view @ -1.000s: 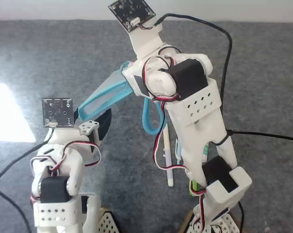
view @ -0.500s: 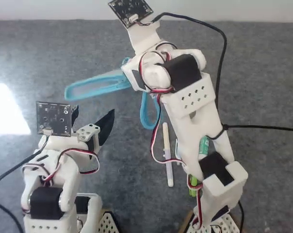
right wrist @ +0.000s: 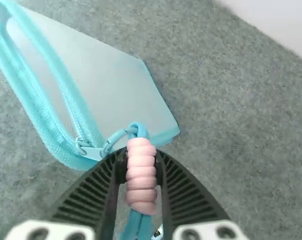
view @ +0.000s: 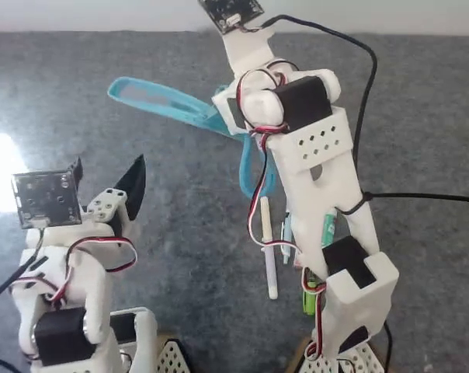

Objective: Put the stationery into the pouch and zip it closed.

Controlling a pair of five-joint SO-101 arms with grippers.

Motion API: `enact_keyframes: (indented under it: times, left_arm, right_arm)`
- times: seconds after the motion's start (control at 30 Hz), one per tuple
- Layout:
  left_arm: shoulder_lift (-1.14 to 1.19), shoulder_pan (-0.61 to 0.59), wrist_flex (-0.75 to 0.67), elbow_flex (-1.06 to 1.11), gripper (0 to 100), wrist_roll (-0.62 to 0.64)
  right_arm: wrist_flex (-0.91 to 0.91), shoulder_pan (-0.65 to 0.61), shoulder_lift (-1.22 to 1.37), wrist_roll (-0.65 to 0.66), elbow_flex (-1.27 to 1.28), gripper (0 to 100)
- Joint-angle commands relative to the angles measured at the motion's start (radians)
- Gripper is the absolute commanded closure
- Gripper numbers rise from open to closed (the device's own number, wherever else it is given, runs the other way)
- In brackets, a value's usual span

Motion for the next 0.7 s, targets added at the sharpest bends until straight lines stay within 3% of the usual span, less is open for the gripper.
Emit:
enact_keyframes:
  times: [0.0,0.37,0.5,0.67]
  left_arm:
    - [0.015,-0.014,-0.034,-0.042,70,0.017]
    - [0.292,-0.018,-0.014,-0.157,66,0.032]
    - [0.304,-0.014,0.043,-0.208,66,0.060]
    - [0.377,-0.011,0.100,-0.255,66,0.060]
  right_arm:
    - [0.041,0.010,-0.004,0.041,-0.006,99.1]
    - [0.094,-0.016,-0.119,0.003,0.049,99.0]
    - [0.033,-0.007,-0.193,0.003,0.244,98.9]
    - [-0.219,-0.013,-0.406,-0.003,0.643,99.0]
